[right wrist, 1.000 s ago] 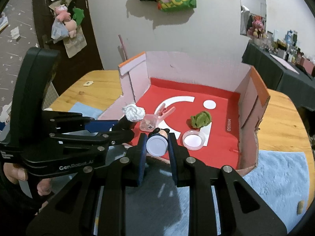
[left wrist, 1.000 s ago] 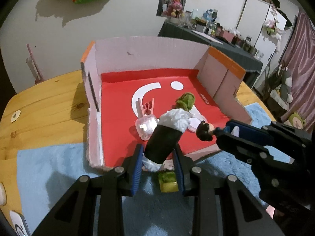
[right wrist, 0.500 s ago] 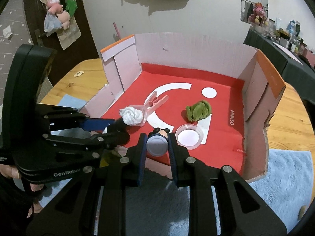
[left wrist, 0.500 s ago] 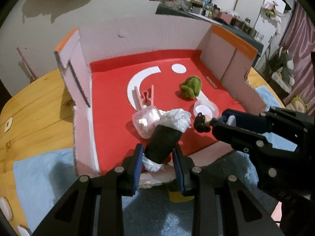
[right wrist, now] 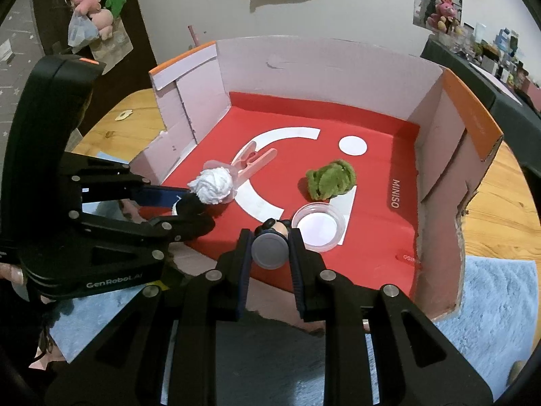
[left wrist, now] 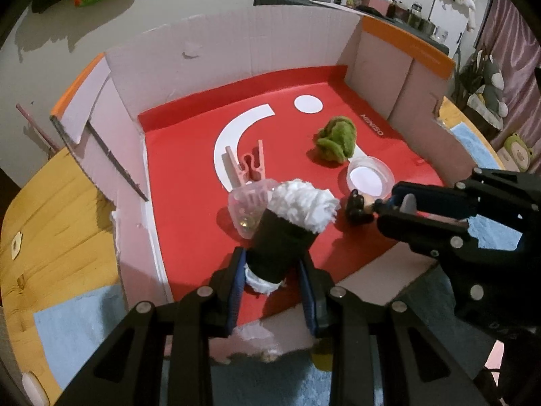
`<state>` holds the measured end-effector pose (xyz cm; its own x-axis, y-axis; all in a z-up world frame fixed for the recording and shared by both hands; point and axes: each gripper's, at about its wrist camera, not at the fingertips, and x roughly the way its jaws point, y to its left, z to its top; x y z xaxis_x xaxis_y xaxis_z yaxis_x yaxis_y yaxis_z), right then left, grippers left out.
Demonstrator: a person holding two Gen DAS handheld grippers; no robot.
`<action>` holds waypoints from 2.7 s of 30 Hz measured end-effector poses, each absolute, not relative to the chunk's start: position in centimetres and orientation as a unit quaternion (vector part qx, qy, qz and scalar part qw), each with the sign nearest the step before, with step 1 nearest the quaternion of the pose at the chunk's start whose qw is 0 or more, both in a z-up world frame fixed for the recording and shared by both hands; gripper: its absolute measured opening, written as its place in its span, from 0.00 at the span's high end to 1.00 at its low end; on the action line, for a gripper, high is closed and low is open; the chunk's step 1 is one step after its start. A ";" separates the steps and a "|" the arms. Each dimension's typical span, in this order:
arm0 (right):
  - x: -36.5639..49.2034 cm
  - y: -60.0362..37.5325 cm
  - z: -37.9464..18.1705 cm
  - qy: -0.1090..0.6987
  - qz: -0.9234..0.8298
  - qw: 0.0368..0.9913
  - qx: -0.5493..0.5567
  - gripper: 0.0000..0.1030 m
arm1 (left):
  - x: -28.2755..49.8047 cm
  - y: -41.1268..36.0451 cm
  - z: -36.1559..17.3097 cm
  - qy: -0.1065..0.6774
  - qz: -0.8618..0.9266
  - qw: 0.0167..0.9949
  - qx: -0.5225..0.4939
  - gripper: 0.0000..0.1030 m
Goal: Organize objects
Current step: 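Carry the plush with the left gripper while the right gripper carries the figurine into the box, then lower and open the left gripper on the plush while the right gripper releases the figurine, then withdraw both grippers from the box toward the yellow cap and teal clothespin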
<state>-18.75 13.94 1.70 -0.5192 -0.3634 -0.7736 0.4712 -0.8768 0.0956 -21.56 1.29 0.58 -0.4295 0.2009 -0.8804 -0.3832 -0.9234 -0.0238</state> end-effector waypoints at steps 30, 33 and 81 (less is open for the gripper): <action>-21.8 15.6 -0.3 0.034 -0.876 0.202 0.437 0.80 | -24.1 0.8 0.1 0.022 0.856 0.157 -0.491 0.70; -21.8 15.5 -0.2 0.036 -0.876 0.202 0.437 0.80 | -24.1 0.8 -0.1 0.019 0.857 0.156 -0.491 0.70; -20.5 16.0 0.8 0.035 -0.883 0.200 0.424 0.42 | -22.8 1.1 1.0 0.009 0.871 0.145 -0.469 0.41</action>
<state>-20.54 15.96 0.84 -0.5609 -0.3225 -0.7625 0.3821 -0.9179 0.1071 -22.83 1.10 0.97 -0.5169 0.2446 -0.8204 -0.2620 -0.9575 -0.1204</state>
